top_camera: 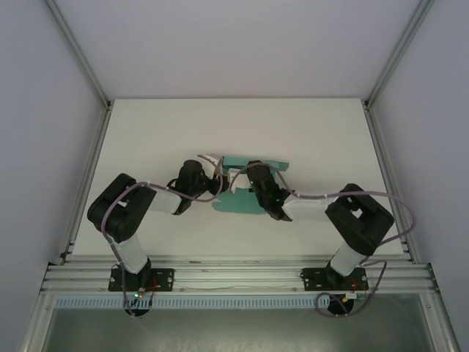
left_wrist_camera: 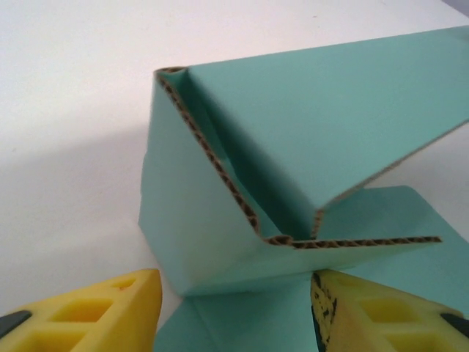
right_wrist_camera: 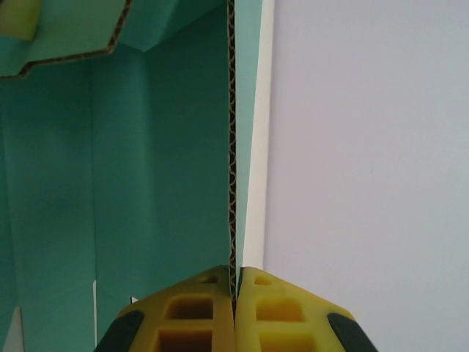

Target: Assemble paper box

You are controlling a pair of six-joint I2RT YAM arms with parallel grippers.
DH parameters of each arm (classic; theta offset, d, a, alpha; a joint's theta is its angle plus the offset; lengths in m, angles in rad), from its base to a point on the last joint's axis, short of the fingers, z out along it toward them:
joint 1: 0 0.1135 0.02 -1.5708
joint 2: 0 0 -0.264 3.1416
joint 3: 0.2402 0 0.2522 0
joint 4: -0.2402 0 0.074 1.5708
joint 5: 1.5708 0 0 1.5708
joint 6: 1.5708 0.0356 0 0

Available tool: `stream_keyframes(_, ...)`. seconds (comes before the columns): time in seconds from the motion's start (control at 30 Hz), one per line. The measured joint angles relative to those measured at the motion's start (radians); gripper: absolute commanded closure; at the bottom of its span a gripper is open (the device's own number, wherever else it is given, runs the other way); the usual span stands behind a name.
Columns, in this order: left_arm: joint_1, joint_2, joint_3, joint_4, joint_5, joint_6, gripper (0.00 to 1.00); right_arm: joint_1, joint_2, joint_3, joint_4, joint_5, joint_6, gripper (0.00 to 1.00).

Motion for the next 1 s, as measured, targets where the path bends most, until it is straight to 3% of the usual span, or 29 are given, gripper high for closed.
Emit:
stream_keyframes(0.23, 0.001, 0.013, 0.019, 0.035, 0.03, -0.002, 0.65, -0.041, 0.0, 0.034, -0.069, -0.029, 0.048, 1.0)
stream_keyframes(0.63, 0.009, -0.007, 0.04, -0.033, 0.018, -0.013, 0.59, -0.069, -0.006, 0.044, -0.085, -0.059, 0.051, 1.0)
stream_keyframes(0.87, 0.134, -0.044, -0.002, -0.034, 0.054, -0.053, 0.59, -0.08, -0.026, 0.054, -0.121, -0.109, 0.047, 1.0)
stream_keyframes(1.0, 0.146, -0.044, -0.002, -0.068, 0.08, -0.045, 0.57, -0.079, -0.026, 0.092, -0.182, -0.124, 0.055, 1.0)
